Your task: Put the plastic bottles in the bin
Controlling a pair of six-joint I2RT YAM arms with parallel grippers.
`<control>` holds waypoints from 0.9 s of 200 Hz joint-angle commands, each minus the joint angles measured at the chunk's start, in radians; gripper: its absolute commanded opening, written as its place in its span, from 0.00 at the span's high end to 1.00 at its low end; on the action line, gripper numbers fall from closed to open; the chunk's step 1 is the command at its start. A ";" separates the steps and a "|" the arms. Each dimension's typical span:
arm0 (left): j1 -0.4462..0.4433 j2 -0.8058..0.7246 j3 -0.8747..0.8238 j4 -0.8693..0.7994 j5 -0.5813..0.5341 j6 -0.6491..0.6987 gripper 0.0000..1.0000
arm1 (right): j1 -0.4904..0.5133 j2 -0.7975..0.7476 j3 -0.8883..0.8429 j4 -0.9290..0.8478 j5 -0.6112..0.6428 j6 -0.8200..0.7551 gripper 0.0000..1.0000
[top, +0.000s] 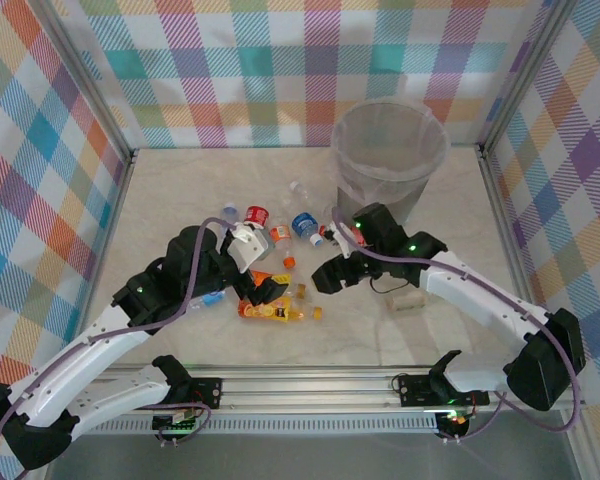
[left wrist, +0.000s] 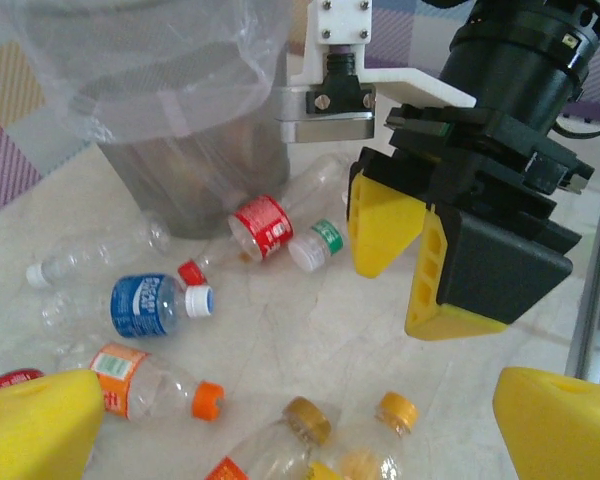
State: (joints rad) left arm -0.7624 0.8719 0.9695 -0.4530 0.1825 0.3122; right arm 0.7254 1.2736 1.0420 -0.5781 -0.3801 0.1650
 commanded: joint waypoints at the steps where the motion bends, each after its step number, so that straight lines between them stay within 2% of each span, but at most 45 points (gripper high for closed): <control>1: 0.005 -0.003 0.083 -0.129 0.009 0.008 0.00 | 0.054 0.034 -0.023 0.090 0.039 0.021 0.27; 35: 0.006 -0.054 0.127 -0.292 0.035 -0.040 0.00 | 0.118 0.099 -0.042 0.147 0.088 0.019 0.26; 108: 0.005 -0.235 0.165 -0.527 0.015 -0.152 0.00 | 0.277 0.297 0.040 0.131 0.309 -0.043 0.25; 148: 0.005 -0.302 0.150 -0.558 -0.017 -0.198 0.00 | 0.347 0.406 0.118 0.082 0.450 -0.083 0.25; 180: 0.005 -0.341 0.125 -0.535 -0.019 -0.228 0.00 | 0.385 0.469 0.172 0.039 0.506 -0.109 0.25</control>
State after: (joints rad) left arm -0.7624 0.5579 1.1133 -0.9783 0.1741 0.1276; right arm 1.0840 1.7050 1.1687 -0.4873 0.0475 0.0978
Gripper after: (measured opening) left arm 0.999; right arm 0.754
